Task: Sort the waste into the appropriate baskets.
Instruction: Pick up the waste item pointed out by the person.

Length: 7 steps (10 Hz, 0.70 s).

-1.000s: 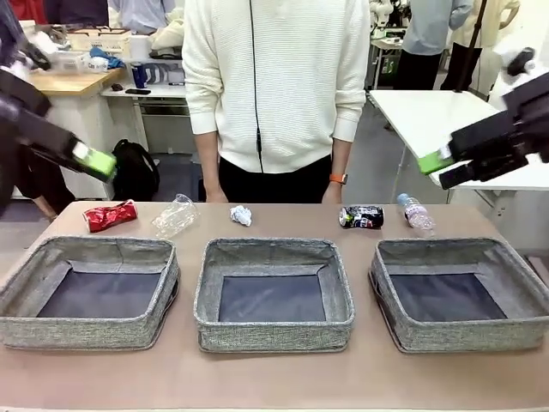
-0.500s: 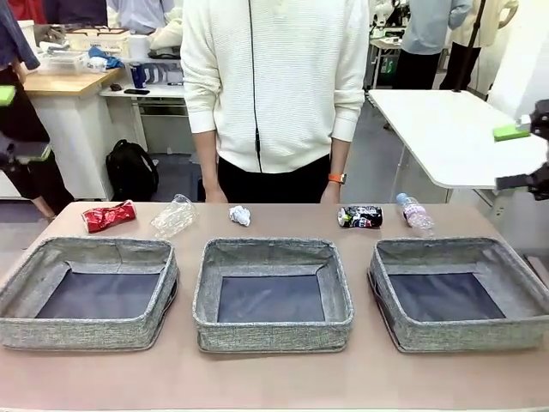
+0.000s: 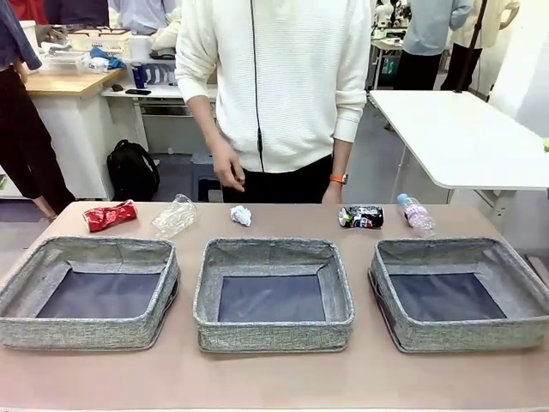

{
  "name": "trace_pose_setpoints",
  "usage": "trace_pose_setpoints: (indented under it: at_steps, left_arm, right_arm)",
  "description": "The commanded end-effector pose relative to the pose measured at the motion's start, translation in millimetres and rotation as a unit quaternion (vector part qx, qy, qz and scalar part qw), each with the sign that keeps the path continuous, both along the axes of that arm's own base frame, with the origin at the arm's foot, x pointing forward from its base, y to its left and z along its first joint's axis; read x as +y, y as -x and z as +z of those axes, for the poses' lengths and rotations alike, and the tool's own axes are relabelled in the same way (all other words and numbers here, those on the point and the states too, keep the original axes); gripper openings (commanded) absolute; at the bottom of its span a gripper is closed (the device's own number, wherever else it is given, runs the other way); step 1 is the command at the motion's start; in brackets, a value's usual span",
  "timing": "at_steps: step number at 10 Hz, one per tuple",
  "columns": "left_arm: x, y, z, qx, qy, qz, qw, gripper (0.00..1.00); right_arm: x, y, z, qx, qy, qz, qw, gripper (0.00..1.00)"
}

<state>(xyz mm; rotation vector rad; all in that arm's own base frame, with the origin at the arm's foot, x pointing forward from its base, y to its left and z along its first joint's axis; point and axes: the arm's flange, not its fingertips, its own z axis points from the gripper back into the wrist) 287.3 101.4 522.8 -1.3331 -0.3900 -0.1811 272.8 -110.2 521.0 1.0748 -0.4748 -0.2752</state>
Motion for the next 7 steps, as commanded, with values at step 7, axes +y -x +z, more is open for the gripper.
trace_pose_setpoints:
  at_steps: [7]
  left_arm:
    - [-7.5, -5.8, 1.6, -0.013, 0.019, -0.015, 1.0, 1.0]
  right_arm:
    - [6.5, -4.8, 2.6, -0.006, -0.008, 0.011, 1.0, 1.0]
